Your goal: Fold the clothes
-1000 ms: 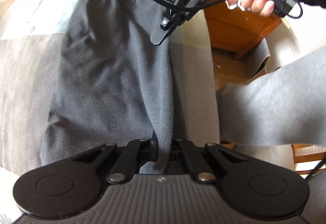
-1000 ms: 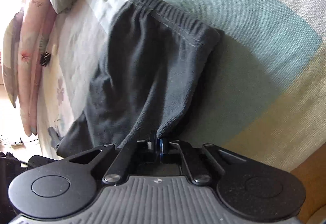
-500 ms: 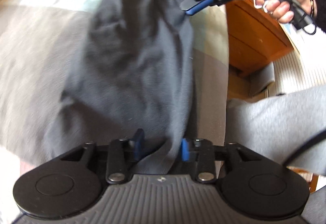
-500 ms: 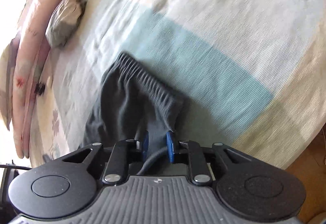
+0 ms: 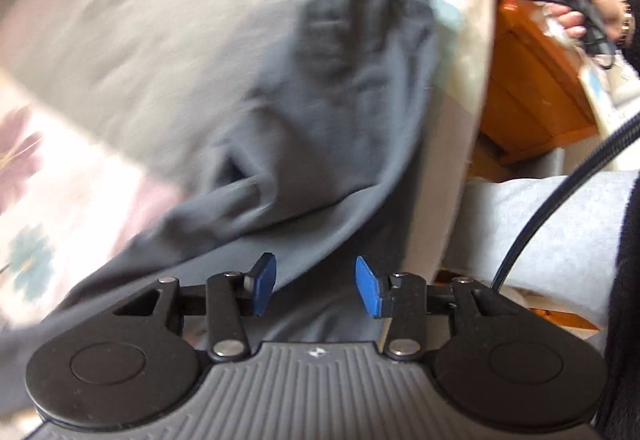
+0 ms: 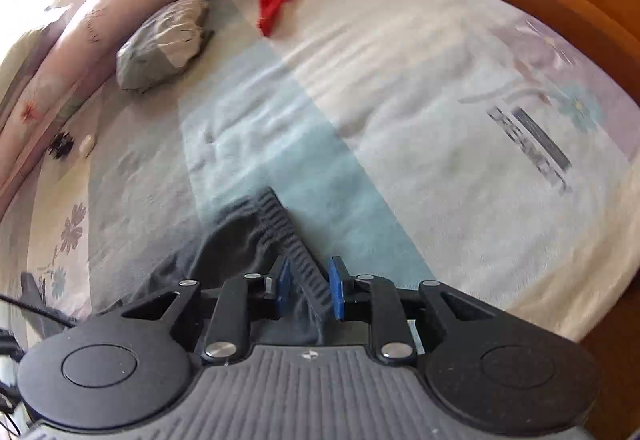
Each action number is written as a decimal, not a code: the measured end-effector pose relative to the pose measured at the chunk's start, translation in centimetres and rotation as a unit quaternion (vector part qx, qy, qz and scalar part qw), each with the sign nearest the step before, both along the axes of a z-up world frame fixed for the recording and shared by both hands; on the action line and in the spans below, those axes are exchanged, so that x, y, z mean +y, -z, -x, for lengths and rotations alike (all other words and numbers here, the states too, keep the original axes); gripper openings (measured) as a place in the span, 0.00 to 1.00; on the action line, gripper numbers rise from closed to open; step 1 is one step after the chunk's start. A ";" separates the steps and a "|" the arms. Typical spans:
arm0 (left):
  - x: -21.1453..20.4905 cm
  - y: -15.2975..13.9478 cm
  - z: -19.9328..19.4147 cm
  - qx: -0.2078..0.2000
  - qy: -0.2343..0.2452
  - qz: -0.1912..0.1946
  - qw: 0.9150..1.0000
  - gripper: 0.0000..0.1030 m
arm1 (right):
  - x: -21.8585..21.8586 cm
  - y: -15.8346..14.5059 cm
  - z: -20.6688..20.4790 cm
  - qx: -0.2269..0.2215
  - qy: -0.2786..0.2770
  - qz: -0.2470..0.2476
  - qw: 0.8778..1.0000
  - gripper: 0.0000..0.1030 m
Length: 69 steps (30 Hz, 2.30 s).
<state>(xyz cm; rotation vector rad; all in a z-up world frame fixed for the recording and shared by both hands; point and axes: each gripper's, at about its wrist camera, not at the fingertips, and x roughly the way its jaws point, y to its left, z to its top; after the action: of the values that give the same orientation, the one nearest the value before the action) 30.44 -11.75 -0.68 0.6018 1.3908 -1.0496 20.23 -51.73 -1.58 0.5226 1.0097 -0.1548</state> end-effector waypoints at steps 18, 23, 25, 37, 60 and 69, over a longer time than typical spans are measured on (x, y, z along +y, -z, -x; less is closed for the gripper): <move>-9.7 2.3 -2.1 -0.076 0.035 0.125 0.989 0.42 | 5.0 2.5 -4.5 0.004 -0.180 0.037 0.983 0.13; -13.0 4.0 -1.9 -0.080 0.070 0.158 0.982 0.41 | 4.5 4.4 -0.8 0.048 -0.198 0.054 0.978 0.13; -12.8 5.3 -1.8 -0.083 0.072 0.140 0.984 0.41 | 3.6 5.9 -0.2 0.070 -0.188 0.071 0.977 0.10; -11.0 5.3 -0.1 -0.071 0.048 0.104 0.991 0.42 | 5.9 5.4 -2.0 0.054 -0.195 0.018 0.979 0.20; 10.8 3.5 -2.6 -0.105 -0.434 -0.015 0.895 0.64 | 25.0 1.3 -9.1 0.005 -0.463 -0.140 0.875 0.49; 15.6 4.7 -1.7 -0.043 -0.487 0.034 0.872 0.64 | 32.3 2.1 -8.5 0.026 -0.513 -0.114 0.850 0.50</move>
<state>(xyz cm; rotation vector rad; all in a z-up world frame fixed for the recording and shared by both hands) 32.15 3.81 -5.39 -0.1446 1.3144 -0.2393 28.73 -19.41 -3.65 0.1311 1.2482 0.9249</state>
